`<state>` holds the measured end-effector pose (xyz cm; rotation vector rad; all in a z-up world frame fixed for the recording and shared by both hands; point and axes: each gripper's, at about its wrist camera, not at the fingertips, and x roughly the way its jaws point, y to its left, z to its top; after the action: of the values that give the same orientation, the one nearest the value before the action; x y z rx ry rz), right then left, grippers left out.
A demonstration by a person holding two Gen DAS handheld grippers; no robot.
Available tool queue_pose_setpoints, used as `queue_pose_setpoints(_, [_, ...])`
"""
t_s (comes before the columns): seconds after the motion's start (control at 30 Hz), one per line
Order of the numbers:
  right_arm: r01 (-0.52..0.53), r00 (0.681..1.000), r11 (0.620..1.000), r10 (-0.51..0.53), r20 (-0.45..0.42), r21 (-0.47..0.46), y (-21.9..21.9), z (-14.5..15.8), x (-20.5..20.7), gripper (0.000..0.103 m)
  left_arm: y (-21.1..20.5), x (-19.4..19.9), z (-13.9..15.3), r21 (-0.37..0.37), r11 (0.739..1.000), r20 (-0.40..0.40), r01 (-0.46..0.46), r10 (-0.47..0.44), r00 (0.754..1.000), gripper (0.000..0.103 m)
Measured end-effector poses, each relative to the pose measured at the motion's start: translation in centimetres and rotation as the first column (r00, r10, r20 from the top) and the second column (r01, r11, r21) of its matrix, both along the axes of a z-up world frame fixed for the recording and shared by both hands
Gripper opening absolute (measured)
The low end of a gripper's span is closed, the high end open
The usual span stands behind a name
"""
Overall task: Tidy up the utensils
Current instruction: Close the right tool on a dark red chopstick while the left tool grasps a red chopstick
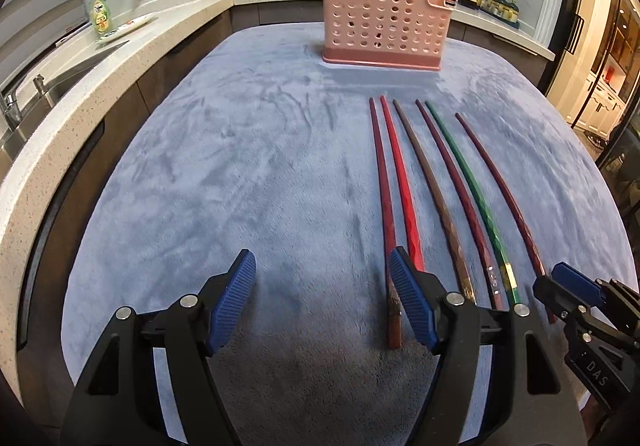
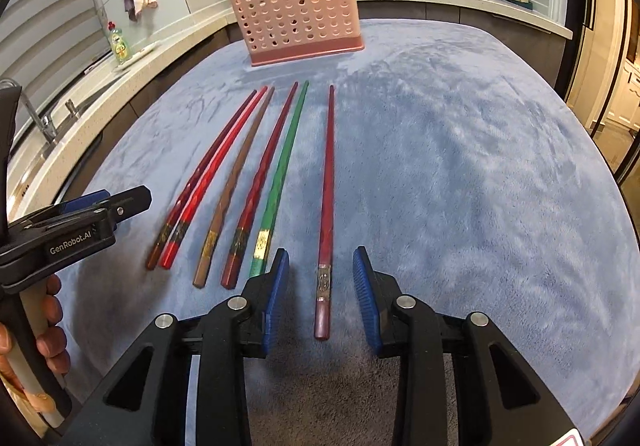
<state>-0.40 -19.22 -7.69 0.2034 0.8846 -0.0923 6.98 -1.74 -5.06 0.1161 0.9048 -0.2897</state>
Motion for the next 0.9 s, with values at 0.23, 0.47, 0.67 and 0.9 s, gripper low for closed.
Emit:
queue_pose_setpoints(0.23, [0.008, 1.0, 1.0, -0.008, -0.006, -0.003, -0.2, -0.5, -0.1, 0.02, -0.2, -0.5, -0.7, -0.006, 1.0, -0.02, 0.015, -0.015, 1.0, 0.066])
queue_pose_setpoints(0.47, [0.026, 1.0, 1.0, -0.026, -0.002, -0.004, -0.4, -0.7, -0.2, 0.013, -0.7, -1.1, -1.3, -0.003, 0.999, -0.038, 0.035, -0.036, 0.999, 0.066])
queue_pose_setpoints(0.67, [0.027, 1.0, 1.0, -0.027, 0.001, -0.005, -0.4, -0.7, -0.2, 0.013, -1.0, -1.1, -2.0, 0.003, 0.999, -0.057, 0.038, -0.038, 0.998, 0.066])
queue_pose_setpoints(0.9, [0.027, 1.0, 1.0, -0.027, 0.001, -0.004, -0.4, -0.8, -0.2, 0.013, -0.9, -1.0, -2.3, 0.002, 0.999, -0.059, 0.036, -0.036, 0.998, 0.063])
